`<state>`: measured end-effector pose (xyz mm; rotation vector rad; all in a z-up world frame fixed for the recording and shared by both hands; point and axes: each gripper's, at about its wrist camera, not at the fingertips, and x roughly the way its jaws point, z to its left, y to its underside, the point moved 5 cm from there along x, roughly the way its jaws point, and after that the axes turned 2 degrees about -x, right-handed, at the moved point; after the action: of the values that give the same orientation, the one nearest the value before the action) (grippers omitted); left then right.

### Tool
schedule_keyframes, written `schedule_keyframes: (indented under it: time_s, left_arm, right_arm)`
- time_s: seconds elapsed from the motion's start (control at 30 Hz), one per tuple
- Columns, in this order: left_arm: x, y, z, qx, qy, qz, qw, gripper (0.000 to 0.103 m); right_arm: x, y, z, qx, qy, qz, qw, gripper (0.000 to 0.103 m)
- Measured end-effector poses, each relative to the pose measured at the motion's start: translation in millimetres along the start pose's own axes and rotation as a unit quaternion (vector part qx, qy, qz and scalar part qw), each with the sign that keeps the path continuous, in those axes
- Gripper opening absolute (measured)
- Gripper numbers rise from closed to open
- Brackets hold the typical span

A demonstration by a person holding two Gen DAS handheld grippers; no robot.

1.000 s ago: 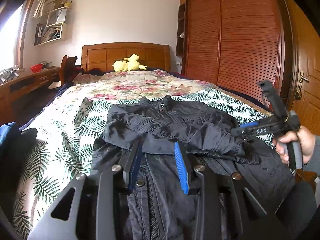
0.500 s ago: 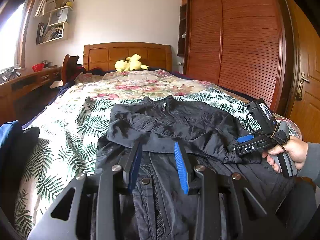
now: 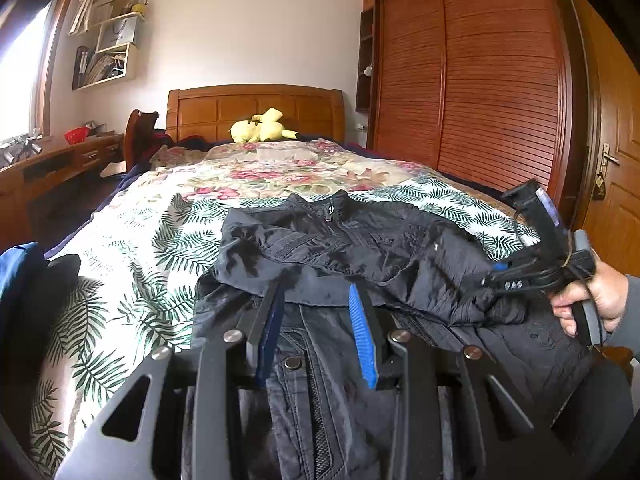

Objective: Fold large clothes

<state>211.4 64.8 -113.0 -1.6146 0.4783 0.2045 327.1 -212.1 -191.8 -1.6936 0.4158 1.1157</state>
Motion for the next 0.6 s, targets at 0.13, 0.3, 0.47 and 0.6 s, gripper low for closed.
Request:
schedule_keyframes:
  time_s: [0.13, 0.3, 0.47, 0.6]
  left_arm:
    - [2, 1, 1, -0.001, -0.001, 0.002, 1.0, 0.032]
    - [5, 2, 0, 0.002, -0.002, 0.005, 1.0, 0.032]
    - [5, 2, 0, 0.002, -0.003, 0.005, 1.0, 0.032]
    - [6, 2, 1, 0.001, -0.004, 0.005, 1.0, 0.032]
  right_arm:
    - [-27, -10, 4, -0.007, 0.03, -0.047, 0.998, 0.019]
    - [-48, -21, 18, -0.044, 0.055, -0.085, 0.994, 0.013]
    - [-57, -25, 34, -0.054, 0.028, -0.102, 0.993, 0.011]
    - [-62, -25, 54, -0.061, -0.002, -0.109, 0.992, 0.011]
